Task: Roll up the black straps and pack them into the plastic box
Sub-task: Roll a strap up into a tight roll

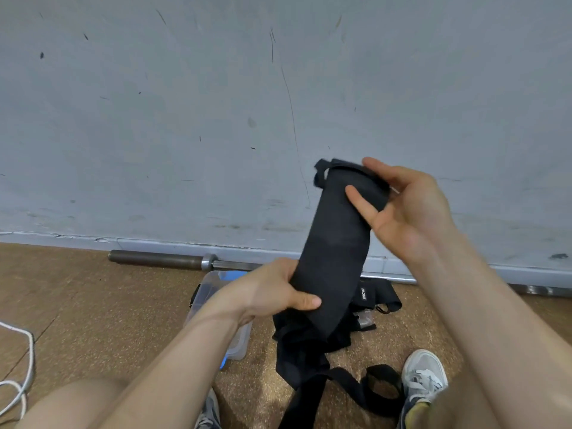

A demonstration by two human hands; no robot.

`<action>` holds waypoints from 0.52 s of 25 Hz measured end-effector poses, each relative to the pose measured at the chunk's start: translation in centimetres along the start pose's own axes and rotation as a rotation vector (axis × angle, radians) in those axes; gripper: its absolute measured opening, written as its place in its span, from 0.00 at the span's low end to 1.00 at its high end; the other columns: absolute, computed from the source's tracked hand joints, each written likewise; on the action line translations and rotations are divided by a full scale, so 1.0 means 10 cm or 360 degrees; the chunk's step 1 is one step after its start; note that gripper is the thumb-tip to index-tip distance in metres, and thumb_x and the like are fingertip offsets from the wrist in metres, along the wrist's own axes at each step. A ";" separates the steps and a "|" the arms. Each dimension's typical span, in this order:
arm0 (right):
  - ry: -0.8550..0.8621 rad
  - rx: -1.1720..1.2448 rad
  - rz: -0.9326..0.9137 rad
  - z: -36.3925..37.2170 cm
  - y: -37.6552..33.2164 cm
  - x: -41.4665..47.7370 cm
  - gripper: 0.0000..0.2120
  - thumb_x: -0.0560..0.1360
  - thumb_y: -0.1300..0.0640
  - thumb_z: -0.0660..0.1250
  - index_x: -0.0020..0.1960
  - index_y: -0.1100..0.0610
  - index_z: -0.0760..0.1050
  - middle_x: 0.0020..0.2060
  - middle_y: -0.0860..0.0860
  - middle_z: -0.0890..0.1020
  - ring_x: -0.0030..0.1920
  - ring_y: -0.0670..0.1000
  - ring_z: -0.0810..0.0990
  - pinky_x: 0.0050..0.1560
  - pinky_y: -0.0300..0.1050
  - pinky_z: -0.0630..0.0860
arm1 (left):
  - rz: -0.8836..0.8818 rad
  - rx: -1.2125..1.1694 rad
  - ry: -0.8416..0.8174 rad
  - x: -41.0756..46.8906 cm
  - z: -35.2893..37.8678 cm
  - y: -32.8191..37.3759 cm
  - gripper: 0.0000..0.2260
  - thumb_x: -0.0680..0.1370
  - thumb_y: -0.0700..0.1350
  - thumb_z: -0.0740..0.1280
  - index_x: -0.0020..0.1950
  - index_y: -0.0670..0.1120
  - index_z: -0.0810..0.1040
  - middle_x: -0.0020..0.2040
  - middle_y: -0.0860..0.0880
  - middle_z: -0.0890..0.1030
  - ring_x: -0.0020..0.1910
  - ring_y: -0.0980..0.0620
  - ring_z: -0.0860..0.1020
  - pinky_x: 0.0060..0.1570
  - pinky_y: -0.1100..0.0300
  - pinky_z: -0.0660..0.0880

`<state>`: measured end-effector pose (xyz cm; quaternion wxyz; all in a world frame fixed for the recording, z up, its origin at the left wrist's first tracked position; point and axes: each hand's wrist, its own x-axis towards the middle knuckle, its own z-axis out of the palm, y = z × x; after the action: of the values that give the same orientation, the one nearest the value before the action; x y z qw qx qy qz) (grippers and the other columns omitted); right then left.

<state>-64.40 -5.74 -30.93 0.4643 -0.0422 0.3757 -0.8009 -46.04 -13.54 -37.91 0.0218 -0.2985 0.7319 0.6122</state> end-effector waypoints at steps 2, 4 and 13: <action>0.0057 -0.0150 -0.0071 -0.06 -0.09 0.03 0.11 0.76 0.64 0.66 0.58 0.64 0.80 0.56 0.55 0.80 0.60 0.56 0.81 0.46 0.52 0.84 | -0.0091 0.0148 -0.0039 -0.03 0.00 -0.08 0.14 0.76 0.39 0.71 0.61 0.46 0.80 0.56 0.51 0.85 0.57 0.52 0.82 0.64 0.50 0.75; 0.0002 -0.0518 -0.0124 -0.12 -0.09 0.06 0.17 0.75 0.63 0.70 0.63 0.64 0.76 0.57 0.53 0.77 0.64 0.55 0.77 0.46 0.53 0.84 | -0.0082 0.0181 0.0069 -0.10 -0.03 -0.07 0.11 0.78 0.39 0.70 0.60 0.45 0.81 0.54 0.50 0.85 0.55 0.51 0.83 0.60 0.53 0.77; -0.0713 -0.1726 0.0203 -0.09 0.32 -0.09 0.68 0.58 0.50 0.84 0.79 0.39 0.37 0.80 0.44 0.46 0.76 0.50 0.61 0.53 0.55 0.83 | 0.0410 -0.0718 0.0646 -0.35 -0.15 0.13 0.19 0.74 0.32 0.70 0.62 0.45 0.73 0.49 0.44 0.86 0.49 0.44 0.84 0.46 0.53 0.82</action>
<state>-62.01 -5.44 -33.40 0.4918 -0.4191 0.6261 -0.4364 -43.27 -13.34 -35.05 -0.2686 -0.3166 0.5991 0.6846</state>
